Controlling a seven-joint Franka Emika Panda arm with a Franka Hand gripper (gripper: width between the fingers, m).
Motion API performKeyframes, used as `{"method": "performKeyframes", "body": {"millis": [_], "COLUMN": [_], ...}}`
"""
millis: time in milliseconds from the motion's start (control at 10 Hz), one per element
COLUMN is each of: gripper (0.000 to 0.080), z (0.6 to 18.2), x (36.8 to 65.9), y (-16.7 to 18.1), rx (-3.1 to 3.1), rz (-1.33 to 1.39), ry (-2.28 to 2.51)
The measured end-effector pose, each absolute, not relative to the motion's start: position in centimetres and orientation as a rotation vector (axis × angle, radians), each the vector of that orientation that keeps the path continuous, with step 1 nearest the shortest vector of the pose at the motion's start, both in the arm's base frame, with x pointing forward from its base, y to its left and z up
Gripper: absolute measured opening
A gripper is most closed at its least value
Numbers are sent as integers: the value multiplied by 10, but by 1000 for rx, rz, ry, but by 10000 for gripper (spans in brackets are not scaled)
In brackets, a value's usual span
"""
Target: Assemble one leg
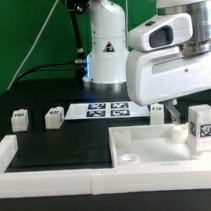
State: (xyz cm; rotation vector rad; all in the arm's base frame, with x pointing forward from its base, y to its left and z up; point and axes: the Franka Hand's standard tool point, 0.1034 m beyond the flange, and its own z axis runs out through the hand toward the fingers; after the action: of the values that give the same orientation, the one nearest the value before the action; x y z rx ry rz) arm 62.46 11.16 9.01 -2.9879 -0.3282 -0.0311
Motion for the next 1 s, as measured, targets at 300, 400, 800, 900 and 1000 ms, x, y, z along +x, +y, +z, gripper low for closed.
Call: {"method": "performKeyframes", "body": {"millis": [300, 400, 800, 900, 1000], "gripper": [291, 291, 291, 292, 292], "z": [90, 90, 90, 89, 89], "x": [625, 625, 625, 624, 625], "y": [112, 112, 113, 112, 111], "rx": [-2993, -2993, -2966, -2935, -2877], "rz": [-27, -27, -27, -26, -21], "ry": [-266, -272, 391, 577, 754]}}
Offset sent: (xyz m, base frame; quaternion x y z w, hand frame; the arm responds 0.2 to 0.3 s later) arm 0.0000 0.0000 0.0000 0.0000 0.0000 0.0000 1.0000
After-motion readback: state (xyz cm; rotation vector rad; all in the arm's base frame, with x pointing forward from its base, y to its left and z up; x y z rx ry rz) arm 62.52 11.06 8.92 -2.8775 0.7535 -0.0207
